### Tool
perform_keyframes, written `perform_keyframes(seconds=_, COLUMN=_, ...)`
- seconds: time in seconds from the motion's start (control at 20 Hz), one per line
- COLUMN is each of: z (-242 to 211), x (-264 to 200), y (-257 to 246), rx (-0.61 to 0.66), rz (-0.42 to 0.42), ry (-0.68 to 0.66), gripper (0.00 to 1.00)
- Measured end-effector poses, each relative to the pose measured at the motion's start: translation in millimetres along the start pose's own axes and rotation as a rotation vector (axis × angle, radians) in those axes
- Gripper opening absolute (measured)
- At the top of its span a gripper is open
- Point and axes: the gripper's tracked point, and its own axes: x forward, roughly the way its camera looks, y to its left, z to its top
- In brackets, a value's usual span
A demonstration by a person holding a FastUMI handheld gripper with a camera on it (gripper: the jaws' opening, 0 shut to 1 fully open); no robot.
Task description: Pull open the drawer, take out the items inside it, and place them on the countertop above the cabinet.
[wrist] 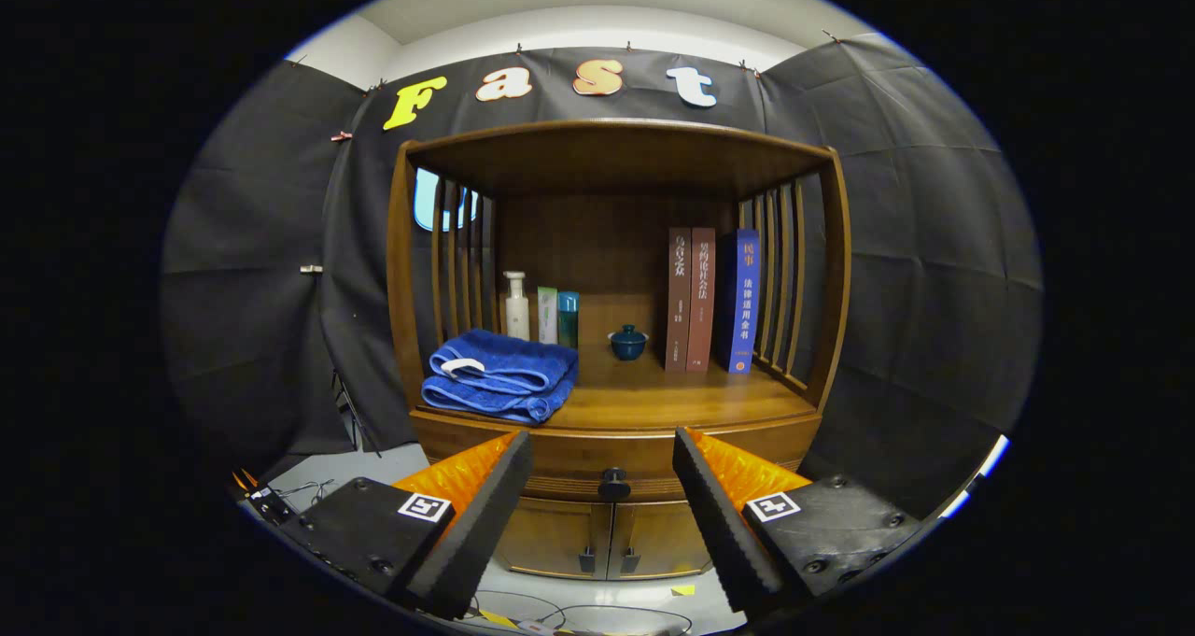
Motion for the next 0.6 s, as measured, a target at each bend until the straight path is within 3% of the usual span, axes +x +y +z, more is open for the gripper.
perform_keyframes(seconds=0.35, z=-68.5, x=90.2, y=5.1, rx=-0.003, rz=-0.013, ry=0.114, gripper=0.99)
perform_keyframes(seconds=0.6, z=-112.0, x=128.5, y=-2.2, rx=0.019, rz=-0.031, ry=0.193, gripper=1.0)
